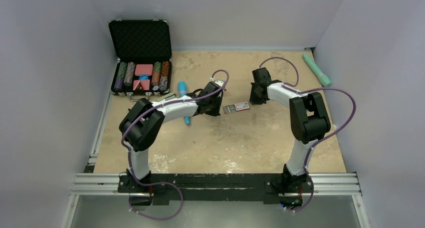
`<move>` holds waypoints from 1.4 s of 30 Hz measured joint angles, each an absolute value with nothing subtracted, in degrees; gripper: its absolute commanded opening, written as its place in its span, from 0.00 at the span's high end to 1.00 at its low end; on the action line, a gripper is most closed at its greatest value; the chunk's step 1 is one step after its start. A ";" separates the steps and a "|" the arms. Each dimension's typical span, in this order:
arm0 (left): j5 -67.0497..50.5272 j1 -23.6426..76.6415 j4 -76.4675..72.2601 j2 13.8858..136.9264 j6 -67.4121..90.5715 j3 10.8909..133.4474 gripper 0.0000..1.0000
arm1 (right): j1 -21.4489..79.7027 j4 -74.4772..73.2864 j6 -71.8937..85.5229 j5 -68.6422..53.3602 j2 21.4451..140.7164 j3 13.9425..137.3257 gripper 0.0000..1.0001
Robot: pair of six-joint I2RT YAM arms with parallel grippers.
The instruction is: Unload the staples from the stapler
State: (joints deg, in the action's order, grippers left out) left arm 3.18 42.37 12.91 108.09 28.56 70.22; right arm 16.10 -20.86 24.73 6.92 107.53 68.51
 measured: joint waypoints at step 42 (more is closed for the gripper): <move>0.82 42.37 14.31 115.52 28.93 77.80 1.00 | 20.03 -18.57 23.24 3.33 107.63 68.01 1.00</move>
State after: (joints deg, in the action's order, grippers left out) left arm 0.82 42.37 14.31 115.52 28.93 77.80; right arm 20.03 -18.57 23.24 3.33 107.63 68.01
